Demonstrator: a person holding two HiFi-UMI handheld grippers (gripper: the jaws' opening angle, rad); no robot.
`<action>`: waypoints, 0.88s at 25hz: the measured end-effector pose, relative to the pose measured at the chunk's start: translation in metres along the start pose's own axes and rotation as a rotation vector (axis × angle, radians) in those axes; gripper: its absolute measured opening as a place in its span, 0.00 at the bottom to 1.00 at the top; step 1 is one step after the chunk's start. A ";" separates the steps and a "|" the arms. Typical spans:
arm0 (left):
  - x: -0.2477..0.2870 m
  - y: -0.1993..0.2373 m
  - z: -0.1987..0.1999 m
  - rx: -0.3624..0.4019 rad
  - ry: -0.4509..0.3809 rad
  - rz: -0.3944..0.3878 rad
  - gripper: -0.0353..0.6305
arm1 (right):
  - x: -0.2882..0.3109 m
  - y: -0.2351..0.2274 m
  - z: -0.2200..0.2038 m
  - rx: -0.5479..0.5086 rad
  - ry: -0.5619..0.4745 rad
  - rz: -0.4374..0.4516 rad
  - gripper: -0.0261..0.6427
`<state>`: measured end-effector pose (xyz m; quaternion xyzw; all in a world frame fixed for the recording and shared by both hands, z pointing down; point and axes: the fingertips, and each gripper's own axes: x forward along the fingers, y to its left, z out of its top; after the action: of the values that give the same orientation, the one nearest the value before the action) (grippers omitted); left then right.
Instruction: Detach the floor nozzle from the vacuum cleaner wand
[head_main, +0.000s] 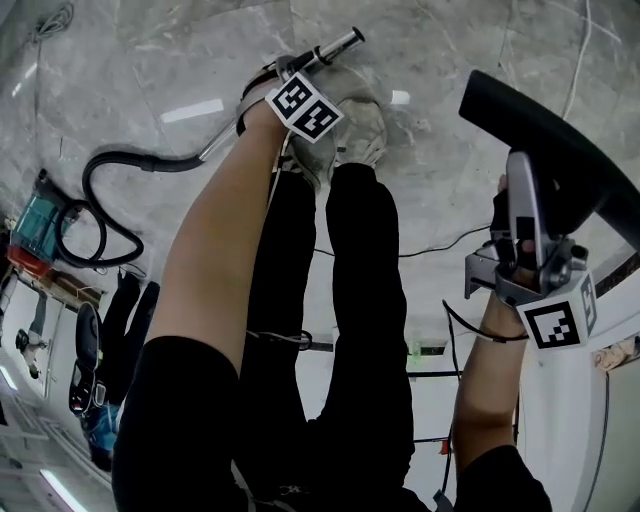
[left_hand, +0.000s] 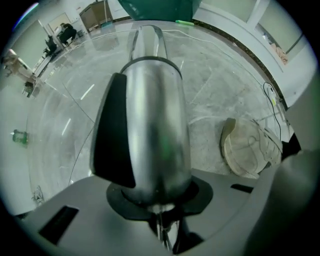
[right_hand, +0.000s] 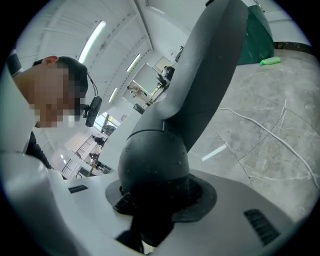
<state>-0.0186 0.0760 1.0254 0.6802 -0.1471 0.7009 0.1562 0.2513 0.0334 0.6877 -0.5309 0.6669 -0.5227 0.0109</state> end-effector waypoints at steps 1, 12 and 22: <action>0.002 -0.004 -0.002 0.022 0.014 -0.013 0.17 | -0.001 0.000 0.001 0.003 -0.006 -0.004 0.25; -0.041 0.022 -0.010 0.021 0.021 0.041 0.40 | -0.003 0.034 0.031 -0.043 -0.066 -0.039 0.25; -0.444 0.134 0.042 -0.590 -0.807 -0.125 0.06 | -0.004 0.248 0.100 -0.095 -0.157 0.068 0.25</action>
<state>-0.0256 -0.0717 0.5836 0.8313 -0.3467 0.3000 0.3143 0.1371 -0.0590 0.4642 -0.5470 0.7057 -0.4469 0.0558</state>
